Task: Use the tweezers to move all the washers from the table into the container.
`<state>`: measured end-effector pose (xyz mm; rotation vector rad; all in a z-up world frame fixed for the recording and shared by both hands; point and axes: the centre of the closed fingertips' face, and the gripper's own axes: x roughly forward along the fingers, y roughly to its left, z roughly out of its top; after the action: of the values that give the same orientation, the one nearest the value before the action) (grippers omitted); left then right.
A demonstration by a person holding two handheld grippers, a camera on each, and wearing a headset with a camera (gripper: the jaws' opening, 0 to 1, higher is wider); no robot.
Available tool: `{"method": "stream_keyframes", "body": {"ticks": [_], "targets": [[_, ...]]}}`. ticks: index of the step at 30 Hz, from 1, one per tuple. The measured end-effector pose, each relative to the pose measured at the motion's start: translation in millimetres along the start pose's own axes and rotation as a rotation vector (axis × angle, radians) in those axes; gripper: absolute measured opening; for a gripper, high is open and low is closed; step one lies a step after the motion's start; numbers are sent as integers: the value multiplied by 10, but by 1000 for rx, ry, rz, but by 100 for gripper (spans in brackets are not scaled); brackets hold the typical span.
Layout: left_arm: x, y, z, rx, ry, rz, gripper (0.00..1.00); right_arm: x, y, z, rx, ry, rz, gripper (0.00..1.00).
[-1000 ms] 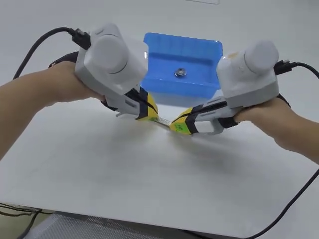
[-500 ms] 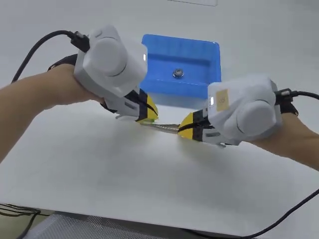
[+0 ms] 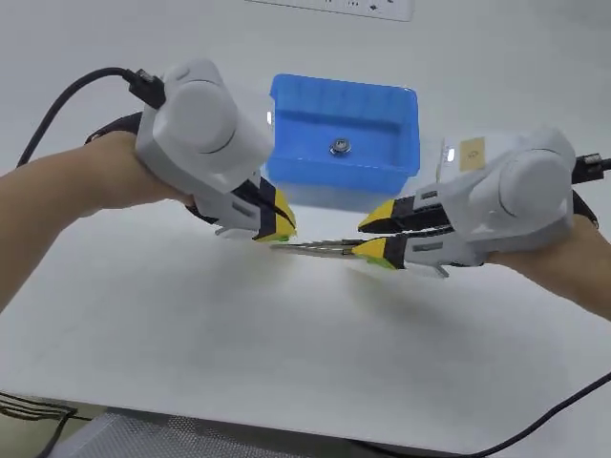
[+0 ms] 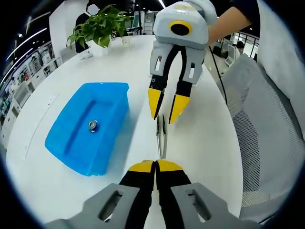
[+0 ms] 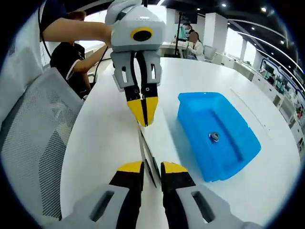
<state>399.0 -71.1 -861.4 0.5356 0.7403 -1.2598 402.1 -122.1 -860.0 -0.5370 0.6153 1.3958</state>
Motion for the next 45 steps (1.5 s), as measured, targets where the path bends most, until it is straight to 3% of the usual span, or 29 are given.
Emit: {"method": "stream_keyframes", "body": {"ticks": [2,6,9,12,14,15,16,21,26,30,33,40,45], "targets": [[-72,-20,16,-33,-29,8,5,-106,-16,14,51,-30,-31,18],[-234,-133,18,-78,-76,25,17,-336,-2,-7,146,-80,-82,24],[-367,-315,56,-148,-149,21,26,-533,75,-32,222,-126,-124,30],[-531,-456,88,-222,-237,76,35,-657,167,-32,241,-161,-153,36],[-627,-528,115,-274,-294,118,44,-718,243,-25,292,-201,-174,44],[-660,-556,128,-283,-313,133,49,-755,316,30,276,-251,-174,48],[-687,-595,130,-293,-321,142,53,-782,352,44,269,-268,-182,50],[-765,-781,77,-312,-295,190,68,-868,542,21,264,-276,-211,61],[-829,-866,85,-319,-279,213,78,-984,594,52,234,-303,-244,78],[-878,-905,130,-305,-274,225,82,-1074,622,13,200,-277,-278,85],[-889,-917,175,-308,-280,232,87,-1108,633,-19,193,-268,-296,95],[-942,-1015,274,-296,-298,227,97,-1207,699,11,203,-291,-320,100],[-934,-1095,258,-304,-284,212,99,-1188,756,8,206,-275,-321,100]]}}
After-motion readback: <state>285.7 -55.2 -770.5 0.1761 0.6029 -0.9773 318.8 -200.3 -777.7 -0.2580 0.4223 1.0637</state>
